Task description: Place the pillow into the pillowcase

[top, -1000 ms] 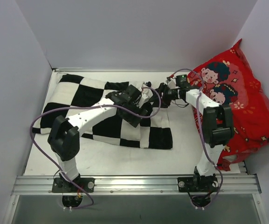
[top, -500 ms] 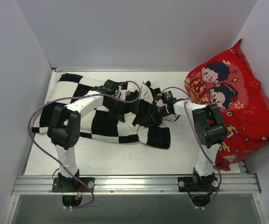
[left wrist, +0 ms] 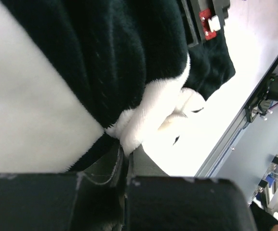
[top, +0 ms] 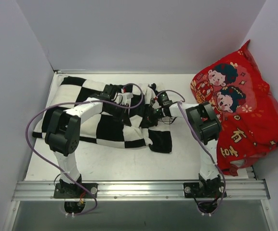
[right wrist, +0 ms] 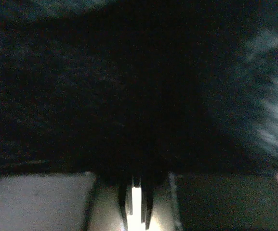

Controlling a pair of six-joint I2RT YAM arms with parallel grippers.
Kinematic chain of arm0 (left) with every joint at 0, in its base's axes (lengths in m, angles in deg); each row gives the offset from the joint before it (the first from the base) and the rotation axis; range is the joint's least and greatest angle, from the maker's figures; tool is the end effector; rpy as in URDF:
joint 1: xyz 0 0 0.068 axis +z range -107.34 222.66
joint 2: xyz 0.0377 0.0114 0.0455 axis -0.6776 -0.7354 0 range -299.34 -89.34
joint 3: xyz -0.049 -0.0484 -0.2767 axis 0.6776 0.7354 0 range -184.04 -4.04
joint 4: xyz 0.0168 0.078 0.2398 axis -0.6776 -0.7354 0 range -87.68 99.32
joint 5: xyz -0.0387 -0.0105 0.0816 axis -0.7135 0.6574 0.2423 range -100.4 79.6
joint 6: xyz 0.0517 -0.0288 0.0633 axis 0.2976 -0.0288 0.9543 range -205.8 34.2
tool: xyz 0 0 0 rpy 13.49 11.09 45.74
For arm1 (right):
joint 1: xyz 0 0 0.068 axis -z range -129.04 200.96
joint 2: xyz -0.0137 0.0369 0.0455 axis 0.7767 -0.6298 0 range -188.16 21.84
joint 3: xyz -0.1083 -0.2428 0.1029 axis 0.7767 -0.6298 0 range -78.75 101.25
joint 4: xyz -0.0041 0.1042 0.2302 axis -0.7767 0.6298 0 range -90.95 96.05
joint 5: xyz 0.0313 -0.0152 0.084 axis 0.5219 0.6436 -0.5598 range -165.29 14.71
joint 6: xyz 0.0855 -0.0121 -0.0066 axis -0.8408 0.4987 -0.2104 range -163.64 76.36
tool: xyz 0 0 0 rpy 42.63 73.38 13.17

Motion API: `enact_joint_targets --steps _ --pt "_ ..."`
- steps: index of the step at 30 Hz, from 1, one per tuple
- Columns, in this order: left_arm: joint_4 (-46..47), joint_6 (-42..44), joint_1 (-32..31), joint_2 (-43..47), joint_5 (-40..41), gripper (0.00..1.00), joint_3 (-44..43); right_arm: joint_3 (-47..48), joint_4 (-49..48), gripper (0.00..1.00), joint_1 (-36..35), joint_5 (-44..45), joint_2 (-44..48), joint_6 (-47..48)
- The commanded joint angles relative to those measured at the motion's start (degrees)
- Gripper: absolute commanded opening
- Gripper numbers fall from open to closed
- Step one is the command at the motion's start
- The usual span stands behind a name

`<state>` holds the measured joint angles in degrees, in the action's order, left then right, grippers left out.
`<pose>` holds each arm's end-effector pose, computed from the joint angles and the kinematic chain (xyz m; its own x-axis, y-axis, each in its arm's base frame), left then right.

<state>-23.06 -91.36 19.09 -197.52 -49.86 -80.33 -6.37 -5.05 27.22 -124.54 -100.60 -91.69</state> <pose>0.3435 -0.2030 0.1829 -0.8763 0.3007 -0.3766 0.4789 0.6294 -0.6120 0.3903 0.2350 0.1157 -0.9939 0.0932 -0.0596 -0.0085 0.4731 0.8810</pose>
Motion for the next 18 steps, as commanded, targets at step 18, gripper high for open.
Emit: enact_joint_targets --steps 18 --pt "29.30 -18.42 3.09 -4.15 -13.44 0.09 -2.55 -15.77 -79.38 0.00 2.03 -20.71 5.30 -50.99"
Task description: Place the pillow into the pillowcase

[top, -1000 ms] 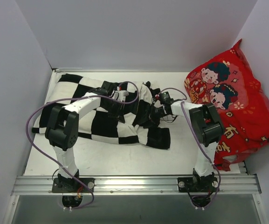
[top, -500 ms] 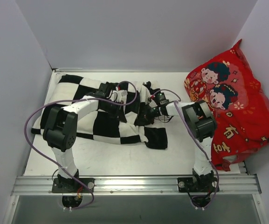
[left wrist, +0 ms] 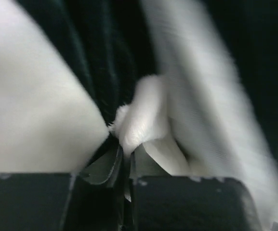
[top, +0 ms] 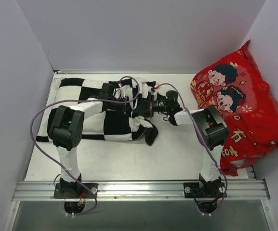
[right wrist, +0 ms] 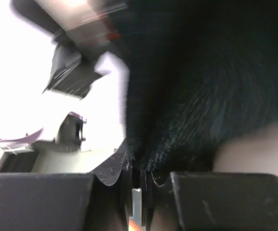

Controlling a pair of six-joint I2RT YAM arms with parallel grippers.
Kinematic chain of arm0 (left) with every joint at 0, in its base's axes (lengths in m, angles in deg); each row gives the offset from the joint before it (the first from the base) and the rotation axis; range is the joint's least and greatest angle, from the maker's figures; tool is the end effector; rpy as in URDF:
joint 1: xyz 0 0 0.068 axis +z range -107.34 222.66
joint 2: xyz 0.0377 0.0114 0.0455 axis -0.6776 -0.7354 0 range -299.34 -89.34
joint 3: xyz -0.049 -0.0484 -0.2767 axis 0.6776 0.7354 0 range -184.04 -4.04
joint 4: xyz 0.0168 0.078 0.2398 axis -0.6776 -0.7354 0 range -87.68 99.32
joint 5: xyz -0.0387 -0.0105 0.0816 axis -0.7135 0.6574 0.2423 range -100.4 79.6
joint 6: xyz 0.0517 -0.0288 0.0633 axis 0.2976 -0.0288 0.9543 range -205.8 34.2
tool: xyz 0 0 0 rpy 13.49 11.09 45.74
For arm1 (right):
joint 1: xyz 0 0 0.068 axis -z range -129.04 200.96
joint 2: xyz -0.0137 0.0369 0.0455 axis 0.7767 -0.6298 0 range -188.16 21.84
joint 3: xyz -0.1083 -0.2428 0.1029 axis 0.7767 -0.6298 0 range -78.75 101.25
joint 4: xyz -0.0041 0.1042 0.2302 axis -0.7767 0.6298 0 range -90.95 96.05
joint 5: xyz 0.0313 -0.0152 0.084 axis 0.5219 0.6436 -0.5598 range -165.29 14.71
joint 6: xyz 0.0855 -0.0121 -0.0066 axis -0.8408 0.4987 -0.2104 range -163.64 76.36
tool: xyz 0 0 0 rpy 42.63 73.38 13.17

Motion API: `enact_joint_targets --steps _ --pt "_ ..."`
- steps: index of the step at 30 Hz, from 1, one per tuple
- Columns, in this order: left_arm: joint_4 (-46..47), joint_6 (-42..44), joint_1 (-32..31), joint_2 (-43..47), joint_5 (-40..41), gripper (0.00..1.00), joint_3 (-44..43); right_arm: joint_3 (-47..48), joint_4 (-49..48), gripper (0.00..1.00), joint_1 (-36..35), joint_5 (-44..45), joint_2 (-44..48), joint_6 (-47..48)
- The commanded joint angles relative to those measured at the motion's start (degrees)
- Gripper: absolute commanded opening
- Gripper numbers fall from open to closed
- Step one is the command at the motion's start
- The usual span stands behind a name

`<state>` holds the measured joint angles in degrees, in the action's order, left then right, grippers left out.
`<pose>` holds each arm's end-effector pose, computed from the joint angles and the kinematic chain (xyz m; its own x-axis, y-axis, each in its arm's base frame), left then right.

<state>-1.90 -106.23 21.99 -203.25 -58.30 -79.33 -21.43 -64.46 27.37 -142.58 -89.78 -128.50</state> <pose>0.3866 -0.2066 0.1704 -0.9090 0.0928 -0.4064 0.3917 0.5237 -0.7566 0.3479 0.2290 0.2309 -0.9719 -0.0049 -0.2354 -0.2346 -0.0645 0.9699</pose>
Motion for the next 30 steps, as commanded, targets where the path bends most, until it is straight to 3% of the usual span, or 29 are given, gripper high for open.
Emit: enact_joint_targets --steps 1,3,5,10,14,19,21,27,29,30 --pt "6.41 -3.31 0.88 3.58 -5.62 0.10 -3.64 -0.98 -19.03 0.00 3.02 -2.15 -5.98 -13.76" --pt "0.02 0.88 1.59 5.79 -5.36 0.16 -3.47 -1.16 -15.27 0.00 4.08 -2.06 -5.38 -8.26" --pt "-3.17 3.45 2.73 9.13 -3.61 0.19 -2.50 -0.90 -3.16 0.00 4.96 -1.80 -3.62 -1.31" --pt "-12.32 10.14 1.95 13.09 3.05 0.40 -3.20 2.27 30.65 0.00 5.66 1.97 3.50 24.42" --pt "-15.40 14.52 -1.03 13.54 8.15 0.50 -5.74 3.41 42.30 0.00 6.19 3.39 6.23 32.81" --pt "-18.21 17.78 -7.36 10.56 17.65 0.55 -9.61 3.15 47.85 0.00 7.16 3.74 8.34 35.20" --pt "-19.88 18.49 -9.12 8.89 22.64 0.55 -11.89 3.06 50.57 0.00 7.94 4.53 9.91 37.30" --pt "-25.23 19.81 -11.15 0.71 24.87 0.52 -20.41 2.88 53.40 0.00 8.57 4.80 11.07 38.89" --pt "-26.83 20.07 -10.98 -1.75 24.00 0.41 -21.65 3.15 53.48 0.00 8.56 4.62 10.89 38.72" --pt "-28.49 21.64 -10.71 -2.37 23.30 0.22 -22.44 3.24 53.49 0.00 8.57 4.71 10.80 38.80"
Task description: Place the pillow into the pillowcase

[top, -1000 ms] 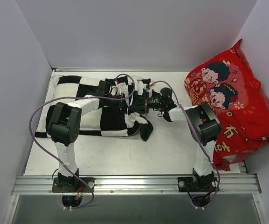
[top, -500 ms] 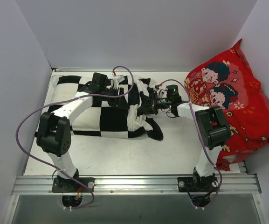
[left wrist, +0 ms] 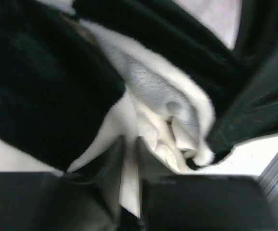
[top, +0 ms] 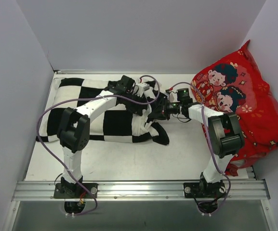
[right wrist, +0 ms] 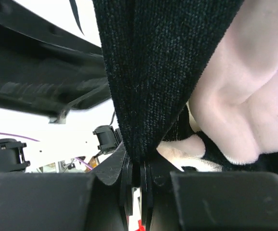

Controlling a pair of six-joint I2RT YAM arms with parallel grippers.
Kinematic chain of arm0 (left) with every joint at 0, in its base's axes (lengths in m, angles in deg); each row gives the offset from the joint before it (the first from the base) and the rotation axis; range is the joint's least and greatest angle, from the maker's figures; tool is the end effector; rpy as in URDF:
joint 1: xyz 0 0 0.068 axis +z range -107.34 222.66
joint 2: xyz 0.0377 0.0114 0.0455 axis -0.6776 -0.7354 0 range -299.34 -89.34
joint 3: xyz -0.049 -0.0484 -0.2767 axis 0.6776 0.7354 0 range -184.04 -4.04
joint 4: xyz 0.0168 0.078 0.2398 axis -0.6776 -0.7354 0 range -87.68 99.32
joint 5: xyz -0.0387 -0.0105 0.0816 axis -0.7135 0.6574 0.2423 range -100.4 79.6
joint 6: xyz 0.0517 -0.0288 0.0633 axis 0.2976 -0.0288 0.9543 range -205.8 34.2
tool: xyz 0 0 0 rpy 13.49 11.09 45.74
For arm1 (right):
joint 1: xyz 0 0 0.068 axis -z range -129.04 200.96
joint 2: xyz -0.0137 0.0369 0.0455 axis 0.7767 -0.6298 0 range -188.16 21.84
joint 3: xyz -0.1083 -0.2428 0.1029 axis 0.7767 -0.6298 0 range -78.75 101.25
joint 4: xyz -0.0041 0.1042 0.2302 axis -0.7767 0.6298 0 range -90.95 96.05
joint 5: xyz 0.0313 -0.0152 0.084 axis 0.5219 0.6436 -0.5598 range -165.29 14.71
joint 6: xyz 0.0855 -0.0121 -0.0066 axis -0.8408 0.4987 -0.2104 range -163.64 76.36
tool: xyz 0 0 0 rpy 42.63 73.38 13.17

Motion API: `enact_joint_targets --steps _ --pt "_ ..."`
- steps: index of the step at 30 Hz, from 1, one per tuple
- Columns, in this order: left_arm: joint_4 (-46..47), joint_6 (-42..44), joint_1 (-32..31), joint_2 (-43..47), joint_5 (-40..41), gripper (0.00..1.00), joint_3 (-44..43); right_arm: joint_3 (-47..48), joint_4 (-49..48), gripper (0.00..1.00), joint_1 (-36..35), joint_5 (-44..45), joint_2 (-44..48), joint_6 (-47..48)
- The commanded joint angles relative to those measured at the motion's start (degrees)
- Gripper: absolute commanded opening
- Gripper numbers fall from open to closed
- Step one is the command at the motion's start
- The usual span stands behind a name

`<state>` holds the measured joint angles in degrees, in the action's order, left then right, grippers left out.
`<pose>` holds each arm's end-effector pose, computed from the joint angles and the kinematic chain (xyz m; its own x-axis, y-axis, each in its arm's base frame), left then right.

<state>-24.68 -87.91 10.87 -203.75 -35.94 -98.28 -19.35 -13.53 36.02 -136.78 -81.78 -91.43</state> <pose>0.3737 -0.2705 0.2245 -0.7141 0.4035 -0.5721 0.6640 0.6492 -0.3709 0.3595 0.1655 0.2030 -0.9671 0.1078 -0.2305 -0.1928 0.2806 0.9403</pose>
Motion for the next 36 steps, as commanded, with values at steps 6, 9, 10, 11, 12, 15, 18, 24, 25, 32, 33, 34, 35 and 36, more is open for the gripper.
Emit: enact_joint_targets --steps 6,9,10,11,12,15,18,24,25,32,33,34,35,36 --pt "-6.00 -0.34 9.37 1.11 -17.59 0.00 -1.92 1.60 4.22 0.00 0.26 -0.91 2.45 3.49" --pt "5.53 -6.57 16.11 7.43 -32.39 0.00 4.74 1.78 5.80 0.00 0.26 -0.30 2.19 5.51" --pt "10.66 -9.46 17.63 11.62 -35.34 0.00 8.07 2.12 6.51 0.00 0.26 -0.03 2.10 6.91" --pt "16.97 -16.71 18.68 13.41 -37.72 0.00 13.93 2.30 6.95 0.00 0.26 0.15 1.93 7.36" --pt "24.69 -18.87 20.44 14.55 -42.35 0.00 16.34 2.56 7.56 0.00 0.26 0.32 1.66 7.62" --pt "30.47 -22.85 21.07 16.14 -46.61 0.00 22.42 4.58 7.40 0.00 -0.35 1.02 0.61 7.80" --pt "33.21 -22.85 20.19 16.41 -46.71 0.00 26.03 8.53 3.38 0.00 -2.54 1.82 -1.94 5.35" --pt "45.30 -30.12 19.40 14.57 -45.21 0.00 26.03 12.15 -10.00 0.00 -8.69 -2.22 -5.54 -7.13" --pt "47.95 -32.58 19.40 14.31 -45.21 0.00 25.42 11.36 -9.84 0.00 -9.75 -2.49 -5.81 -7.05" --pt "48.06 -34.10 16.50 13.69 -46.00 0.00 16.98 10.65 5.37 0.04 -12.40 -1.79 -16.70 5.42" --pt "48.06 -34.01 15.19 13.60 -46.09 0.00 16.89 11.00 5.46 0.20 -11.79 -2.40 -17.06 5.34" --pt "48.06 -33.75 14.74 13.51 -46.00 0.00 17.07 11.18 5.02 0.26 -11.17 -3.01 -16.63 4.29" --pt "48.06 -33.40 14.13 13.42 -45.74 0.00 17.85 11.01 4.67 0.34 -10.56 -3.89 -14.97 4.11" --pt "47.89 -33.05 13.17 13.16 -45.48 0.00 18.47 10.31 4.67 0.47 -9.85 -4.33 -13.39 4.54"
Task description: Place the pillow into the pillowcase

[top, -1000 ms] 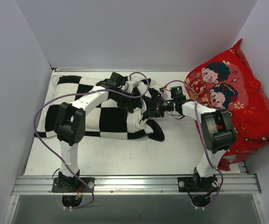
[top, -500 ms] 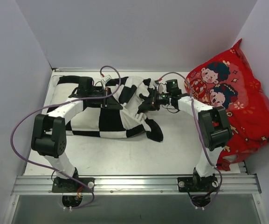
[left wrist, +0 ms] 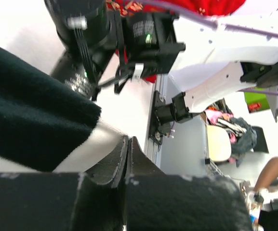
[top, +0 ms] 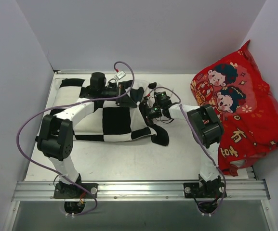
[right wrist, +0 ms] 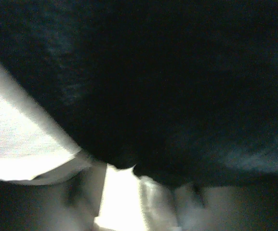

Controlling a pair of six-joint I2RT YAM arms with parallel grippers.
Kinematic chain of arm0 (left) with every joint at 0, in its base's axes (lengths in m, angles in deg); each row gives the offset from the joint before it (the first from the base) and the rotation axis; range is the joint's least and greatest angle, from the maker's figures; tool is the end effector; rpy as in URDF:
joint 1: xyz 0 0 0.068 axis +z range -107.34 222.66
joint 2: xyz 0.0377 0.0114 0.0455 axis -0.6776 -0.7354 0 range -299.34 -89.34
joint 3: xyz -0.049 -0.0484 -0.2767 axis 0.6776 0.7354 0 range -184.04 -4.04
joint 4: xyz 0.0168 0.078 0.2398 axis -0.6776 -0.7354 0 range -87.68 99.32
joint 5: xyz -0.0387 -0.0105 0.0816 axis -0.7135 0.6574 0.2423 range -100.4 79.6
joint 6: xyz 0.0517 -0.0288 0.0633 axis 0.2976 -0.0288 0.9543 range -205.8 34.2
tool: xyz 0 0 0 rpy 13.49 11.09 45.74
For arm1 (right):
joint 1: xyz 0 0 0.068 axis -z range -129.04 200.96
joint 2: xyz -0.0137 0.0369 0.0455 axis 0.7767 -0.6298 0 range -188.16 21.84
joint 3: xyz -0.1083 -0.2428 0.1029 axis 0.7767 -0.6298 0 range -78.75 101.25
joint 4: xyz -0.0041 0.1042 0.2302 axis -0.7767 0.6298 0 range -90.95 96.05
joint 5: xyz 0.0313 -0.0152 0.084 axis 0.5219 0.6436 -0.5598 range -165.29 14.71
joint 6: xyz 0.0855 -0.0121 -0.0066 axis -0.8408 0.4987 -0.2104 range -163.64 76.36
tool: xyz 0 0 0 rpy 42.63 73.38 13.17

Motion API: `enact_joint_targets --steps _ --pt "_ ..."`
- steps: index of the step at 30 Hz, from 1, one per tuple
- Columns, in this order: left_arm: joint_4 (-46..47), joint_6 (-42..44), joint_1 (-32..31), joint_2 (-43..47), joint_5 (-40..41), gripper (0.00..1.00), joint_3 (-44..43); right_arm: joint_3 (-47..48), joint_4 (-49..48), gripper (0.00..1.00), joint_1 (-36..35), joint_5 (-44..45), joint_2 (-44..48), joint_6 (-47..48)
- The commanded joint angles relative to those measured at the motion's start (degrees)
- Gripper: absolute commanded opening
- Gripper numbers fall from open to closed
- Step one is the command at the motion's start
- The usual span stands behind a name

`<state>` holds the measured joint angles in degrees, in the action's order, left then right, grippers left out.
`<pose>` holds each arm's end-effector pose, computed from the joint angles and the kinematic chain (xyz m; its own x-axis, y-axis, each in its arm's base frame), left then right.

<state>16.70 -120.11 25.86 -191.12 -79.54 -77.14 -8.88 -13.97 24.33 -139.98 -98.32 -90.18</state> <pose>0.3684 -0.1861 0.2871 -0.8151 0.0364 -0.5782 0.5774 0.1329 -0.8056 0.3629 0.2594 0.1451 -0.9782 -0.1434 -0.1499 -0.1812 0.2382 0.9542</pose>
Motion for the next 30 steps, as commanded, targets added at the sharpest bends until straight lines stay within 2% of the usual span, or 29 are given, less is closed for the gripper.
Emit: enact_joint_targets --steps 1,2,3,4,5,6,7,8,9,11,14,17,19,21,22,23,24,25,27,28,30 --pt "6.60 -0.42 -2.27 0.44 -0.74 0.00 -2.23 -2.26 5.28 0.55 4.28 -1.67 5.18 3.74" --pt "6.16 0.81 -2.62 0.18 -0.03 0.00 -1.70 -3.32 5.89 0.59 5.44 -1.76 9.37 6.18" --pt "6.16 1.25 -2.97 -0.43 0.50 0.00 -1.61 -3.77 11.20 0.67 7.02 -1.85 11.42 8.38" --pt "5.98 3.17 -4.02 -0.87 1.63 0.00 -1.78 -3.77 15.78 0.70 9.47 -1.50 13.26 11.62" --pt "2.68 5.11 -4.55 -1.40 2.34 0.00 -2.48 -2.64 20.61 0.76 10.71 -0.89 16.42 15.04" --pt "0.38 7.30 -5.43 -2.80 3.48 0.00 -4.49 -2.19 29.45 0.80 11.94 -0.45 17.67 21.26" --pt "-2.08 9.50 -7.27 -3.77 4.62 0.00 -5.90 -1.67 33.37 0.87 14.48 -0.35 18.72 23.76" --pt "-7.24 14.57 -8.33 -5.00 7.42 0.00 -7.48 -0.88 36.63 0.88 15.81 0.60 20.65 25.69" --pt "-10.42 16.10 -9.30 -7.71 8.49 0.00 -10.54 -0.61 41.79 0.89 17.21 1.40 21.62 28.85" --pt "-15.34 19.25 -11.75 -10.80 12.86 0.00 -13.28 -0.26 44.82 0.88 22.03 3.85 23.82 31.67" --pt "-20.89 21.91 -13.00 -16.69 18.76 0.02 -17.68 1.94 52.98 0.85 25.57 9.82 24.45 40.29" --pt "-27.91 26.56 -12.39 -18.72 20.81 0.25 -20.50 2.47 55.98 0.82 24.88 12.03 23.75 44.86" --pt "-29.26 29.80 -11.51 -15.22 20.11 0.41 -19.81 0.81 56.52 0.81 23.48 16.24 23.30 48.02" --pt "-29.09 31.14 -8.88 -8.75 18.61 0.48 -16.73 -0.95 55.91 0.82 21.11 22.11 22.95 52.60" --pt "-29.52 31.49 -7.21 -6.44 18.00 0.60 -15.94 -2.53 55.30 0.83 20.57 23.97 22.78 53.57" --pt "-30.83 31.32 -5.54 -4.24 17.64 0.91 -14.02 -3.32 53.55 0.84 19.96 25.82 22.43 54.88" --pt "-31.63 30.88 -3.61 -0.74 17.21 0.97 -13.22 -3.77 52.58 0.86 19.34 27.32 22.25 55.33" --pt "-33.03 30.44 1.54 0.86 16.16 0.97 -12.25 -4.21 51.78 0.86 18.82 28.90 21.90 55.94" --pt "-39.60 31.48 7.71 4.72 15.71 0.97 -10.49 -4.13 50.11 0.88 18.02 30.57 20.58 57.61" --pt "-42.76 35.93 13.92 5.53 16.23 0.98 -10.48 -4.12 49.67 0.89 16.98 33.11 19.62 58.40" --pt "-52.70 41.31 21.60 7.81 18.59 0.97 -10.66 -3.77 48.88 0.89 16.18 35.76 18.21 60.25"
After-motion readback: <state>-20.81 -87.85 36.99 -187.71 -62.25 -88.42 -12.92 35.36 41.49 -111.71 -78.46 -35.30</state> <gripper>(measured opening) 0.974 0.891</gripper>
